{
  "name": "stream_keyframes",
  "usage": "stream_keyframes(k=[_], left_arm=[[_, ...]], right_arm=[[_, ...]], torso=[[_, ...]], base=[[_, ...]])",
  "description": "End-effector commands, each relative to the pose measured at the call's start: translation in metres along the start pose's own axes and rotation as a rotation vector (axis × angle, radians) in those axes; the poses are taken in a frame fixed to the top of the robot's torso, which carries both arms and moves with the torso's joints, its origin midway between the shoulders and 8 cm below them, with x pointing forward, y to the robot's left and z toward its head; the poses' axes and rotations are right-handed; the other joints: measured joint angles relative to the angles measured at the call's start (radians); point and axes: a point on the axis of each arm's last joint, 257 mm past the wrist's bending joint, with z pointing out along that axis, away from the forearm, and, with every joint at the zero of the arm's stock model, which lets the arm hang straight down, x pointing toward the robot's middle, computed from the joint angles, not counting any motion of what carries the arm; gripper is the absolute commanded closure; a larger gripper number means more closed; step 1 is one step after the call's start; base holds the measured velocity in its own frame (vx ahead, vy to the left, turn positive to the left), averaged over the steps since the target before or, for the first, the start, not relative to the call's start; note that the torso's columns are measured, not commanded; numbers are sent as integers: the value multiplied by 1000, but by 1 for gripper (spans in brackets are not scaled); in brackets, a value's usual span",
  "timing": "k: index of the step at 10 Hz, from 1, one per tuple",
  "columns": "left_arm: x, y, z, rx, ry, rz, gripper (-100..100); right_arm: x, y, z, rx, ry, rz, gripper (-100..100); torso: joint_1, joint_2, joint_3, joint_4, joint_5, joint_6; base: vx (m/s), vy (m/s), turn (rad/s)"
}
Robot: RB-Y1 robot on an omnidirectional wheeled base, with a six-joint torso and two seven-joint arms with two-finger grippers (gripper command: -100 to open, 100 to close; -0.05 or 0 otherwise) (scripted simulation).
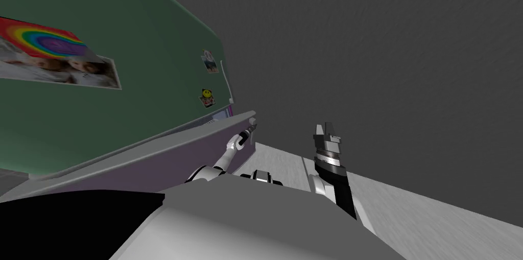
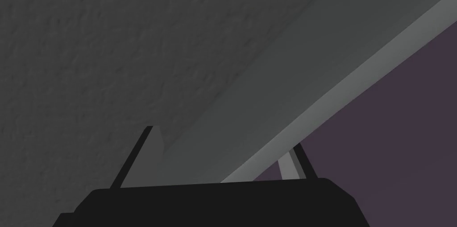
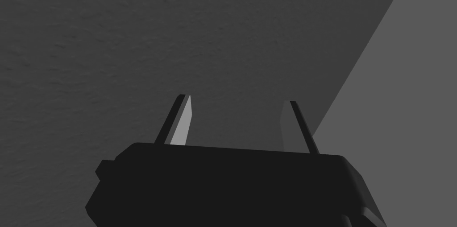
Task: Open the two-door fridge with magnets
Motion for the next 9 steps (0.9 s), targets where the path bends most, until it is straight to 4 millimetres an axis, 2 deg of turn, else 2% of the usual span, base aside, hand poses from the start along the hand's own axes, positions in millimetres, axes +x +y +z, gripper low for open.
stream_keyframes(k=[1, 4, 5, 6, 9], left_arm=[[17, -31, 9, 65, 44, 8, 100], [41, -64, 14, 135, 98, 13, 100], [40, -49, 11, 108, 93, 6, 100], [55, -60, 9, 136, 123, 5, 100], [78, -94, 8, 217, 181, 11, 100]], right_arm=[[0, 0, 0, 0, 0, 0, 0], [0, 0, 0, 0, 0, 0, 0], [0, 0, 0, 0, 0, 0, 0], [0, 0, 0, 0, 0, 0, 0], [0, 0, 0, 0, 0, 0, 0]], torso=[[1, -1, 0, 2, -1, -2], [0, 0, 0, 3, -1, -1], [-1, -1, 0, 3, 0, 0], [0, -7, -4, 3, 0, -3], [0, 0, 1, -1, 1, 1]], base=[[-314, -10, -121], [-283, -8, -98], [-118, -7, -55], [-113, 11, -54], [-262, 29, -77]])
